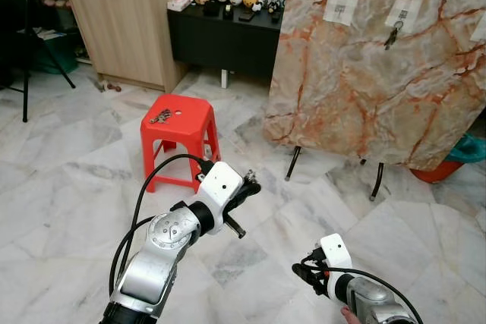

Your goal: Hang keys on a hook

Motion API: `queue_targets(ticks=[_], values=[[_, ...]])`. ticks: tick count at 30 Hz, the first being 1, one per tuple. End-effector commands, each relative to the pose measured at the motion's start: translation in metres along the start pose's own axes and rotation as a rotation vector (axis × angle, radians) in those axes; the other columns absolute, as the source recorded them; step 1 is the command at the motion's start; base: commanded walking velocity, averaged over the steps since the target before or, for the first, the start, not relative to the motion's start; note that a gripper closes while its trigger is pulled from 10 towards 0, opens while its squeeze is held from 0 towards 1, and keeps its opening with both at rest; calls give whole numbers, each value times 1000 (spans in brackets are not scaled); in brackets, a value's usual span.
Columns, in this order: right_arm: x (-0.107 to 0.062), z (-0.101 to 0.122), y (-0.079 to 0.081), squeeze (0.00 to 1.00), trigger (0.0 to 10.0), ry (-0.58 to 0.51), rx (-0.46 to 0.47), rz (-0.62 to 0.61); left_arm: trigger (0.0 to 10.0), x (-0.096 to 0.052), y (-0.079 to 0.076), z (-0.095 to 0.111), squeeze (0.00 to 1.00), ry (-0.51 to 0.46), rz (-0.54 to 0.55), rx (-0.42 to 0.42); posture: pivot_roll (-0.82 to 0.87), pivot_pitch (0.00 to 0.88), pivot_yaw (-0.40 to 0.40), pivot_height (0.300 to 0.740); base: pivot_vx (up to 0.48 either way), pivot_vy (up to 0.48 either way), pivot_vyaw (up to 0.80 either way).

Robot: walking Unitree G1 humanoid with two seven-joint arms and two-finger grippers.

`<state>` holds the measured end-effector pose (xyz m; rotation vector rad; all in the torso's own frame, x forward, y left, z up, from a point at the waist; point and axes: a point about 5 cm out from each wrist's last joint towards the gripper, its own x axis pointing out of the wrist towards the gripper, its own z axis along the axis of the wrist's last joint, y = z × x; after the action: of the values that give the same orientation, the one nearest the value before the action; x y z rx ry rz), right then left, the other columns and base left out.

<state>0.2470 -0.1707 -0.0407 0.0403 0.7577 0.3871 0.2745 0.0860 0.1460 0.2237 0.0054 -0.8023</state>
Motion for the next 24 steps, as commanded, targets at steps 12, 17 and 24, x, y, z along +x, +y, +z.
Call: queue_targets(ticks=[12, 17, 24], values=[[2, 39, -8, 0, 10000, -128, -30, -39, 10000, 2, -17, 16, 0, -47, -154, 79, 98, 1, -96, 740, 0, 0, 0], [4, 40, -6, 0, 10000, -139, -34, -34, 10000, 0, -16, 16, 0, -42, -153, 82, 99, 1, -93, 740, 0, 0, 0], [2, 24, -11, 0, 10000, -76, -34, -127, 10000, 8, -17, 17, 0, -61, -108, 58, 92, 0, -93, 740, 0, 0, 0]])
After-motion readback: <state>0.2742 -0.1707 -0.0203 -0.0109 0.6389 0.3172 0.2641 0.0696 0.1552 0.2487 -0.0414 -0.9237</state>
